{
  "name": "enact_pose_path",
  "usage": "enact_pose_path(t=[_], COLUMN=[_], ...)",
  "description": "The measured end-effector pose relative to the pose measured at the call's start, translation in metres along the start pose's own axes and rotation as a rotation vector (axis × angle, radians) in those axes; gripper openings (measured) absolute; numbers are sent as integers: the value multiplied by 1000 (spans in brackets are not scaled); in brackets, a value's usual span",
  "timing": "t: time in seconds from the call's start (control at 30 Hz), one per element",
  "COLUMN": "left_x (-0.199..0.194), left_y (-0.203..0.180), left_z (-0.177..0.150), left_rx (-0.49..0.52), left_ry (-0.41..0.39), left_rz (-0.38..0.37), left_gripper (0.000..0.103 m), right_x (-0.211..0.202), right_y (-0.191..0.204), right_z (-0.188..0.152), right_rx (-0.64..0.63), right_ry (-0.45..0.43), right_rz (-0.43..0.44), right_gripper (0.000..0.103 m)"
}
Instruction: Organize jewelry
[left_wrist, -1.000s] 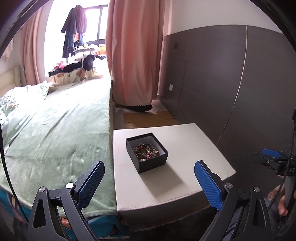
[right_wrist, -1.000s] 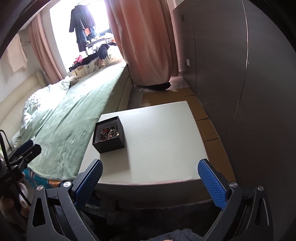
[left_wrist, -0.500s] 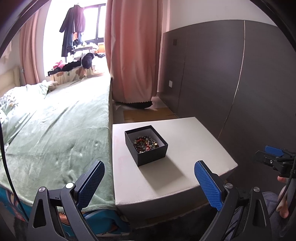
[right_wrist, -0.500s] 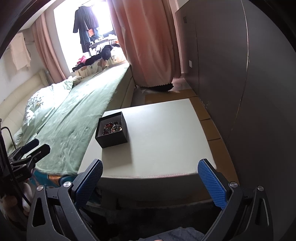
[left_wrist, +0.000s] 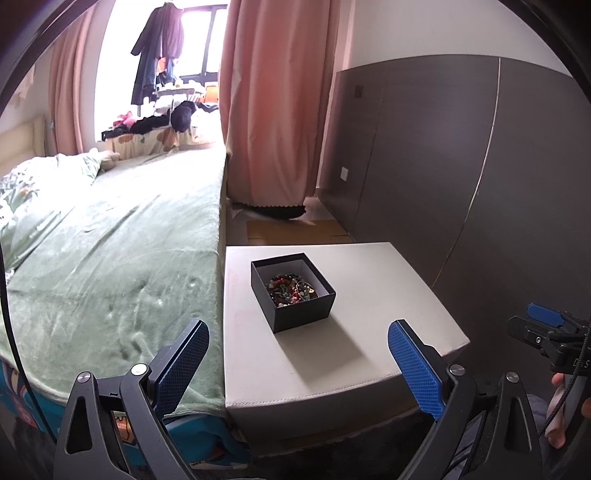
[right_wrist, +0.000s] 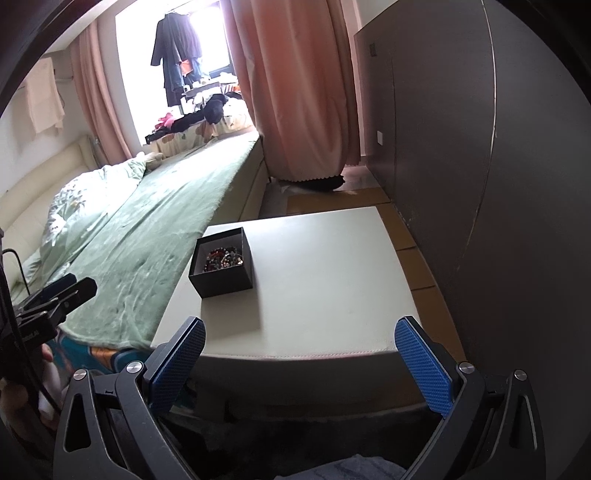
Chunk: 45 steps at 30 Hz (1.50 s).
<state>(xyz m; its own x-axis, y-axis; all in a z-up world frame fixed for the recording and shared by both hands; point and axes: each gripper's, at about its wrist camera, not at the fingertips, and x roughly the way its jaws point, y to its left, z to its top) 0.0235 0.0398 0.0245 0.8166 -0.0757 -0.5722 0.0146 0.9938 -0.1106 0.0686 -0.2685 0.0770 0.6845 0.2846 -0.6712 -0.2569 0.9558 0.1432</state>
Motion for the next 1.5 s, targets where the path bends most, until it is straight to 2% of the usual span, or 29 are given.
enact_pose_path(t=[0.4, 1.5], left_x=[-1, -5], left_y=[-8, -8], left_z=[-1, 0], left_rx=[44, 29], left_ry=[-10, -20], left_rz=[10, 28], left_gripper=[98, 98], right_x=[2, 2], right_y=[1, 3], right_z=[-1, -2], right_rx=[3, 9], right_ry=[6, 16], right_rz=[-2, -14], right_gripper=[103, 103])
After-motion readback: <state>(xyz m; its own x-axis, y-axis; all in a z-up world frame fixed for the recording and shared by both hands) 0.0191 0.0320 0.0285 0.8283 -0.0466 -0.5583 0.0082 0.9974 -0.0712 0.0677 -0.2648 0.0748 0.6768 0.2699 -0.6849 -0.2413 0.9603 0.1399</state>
